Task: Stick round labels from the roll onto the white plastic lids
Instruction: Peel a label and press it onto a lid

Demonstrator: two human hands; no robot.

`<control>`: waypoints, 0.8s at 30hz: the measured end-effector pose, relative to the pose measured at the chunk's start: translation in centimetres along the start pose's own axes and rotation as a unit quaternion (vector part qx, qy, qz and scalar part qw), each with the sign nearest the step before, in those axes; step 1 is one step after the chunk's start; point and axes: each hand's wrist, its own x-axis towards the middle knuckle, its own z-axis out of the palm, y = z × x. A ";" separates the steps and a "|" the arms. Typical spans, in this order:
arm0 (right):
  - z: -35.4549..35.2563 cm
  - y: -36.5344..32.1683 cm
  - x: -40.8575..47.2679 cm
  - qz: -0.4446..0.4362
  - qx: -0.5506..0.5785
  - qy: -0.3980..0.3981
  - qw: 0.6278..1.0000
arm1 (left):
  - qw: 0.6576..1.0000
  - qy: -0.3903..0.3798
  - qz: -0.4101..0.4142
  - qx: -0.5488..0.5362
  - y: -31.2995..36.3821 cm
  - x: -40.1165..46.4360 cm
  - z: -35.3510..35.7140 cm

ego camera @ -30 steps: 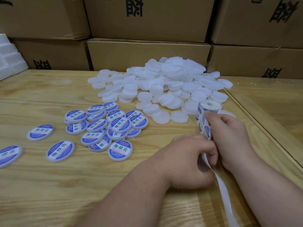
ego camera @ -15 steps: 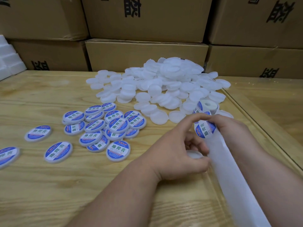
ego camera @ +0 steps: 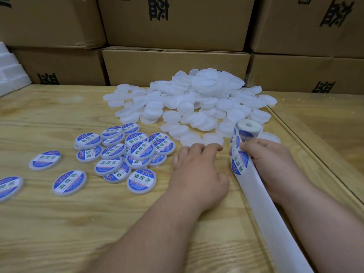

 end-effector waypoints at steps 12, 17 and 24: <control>0.7 -0.3 -1.5 -0.105 -0.200 -0.082 0.971 | 0.953 0.122 0.004 -0.277 -0.8 0.9 0.3; 1.0 -0.2 -1.4 -0.098 -0.225 -0.095 0.965 | 0.934 0.114 -0.007 -0.339 -0.5 0.8 0.0; 0.8 0.2 -1.1 -0.100 -0.178 -0.094 0.974 | 0.937 0.034 -0.008 -0.347 -0.6 0.9 0.1</control>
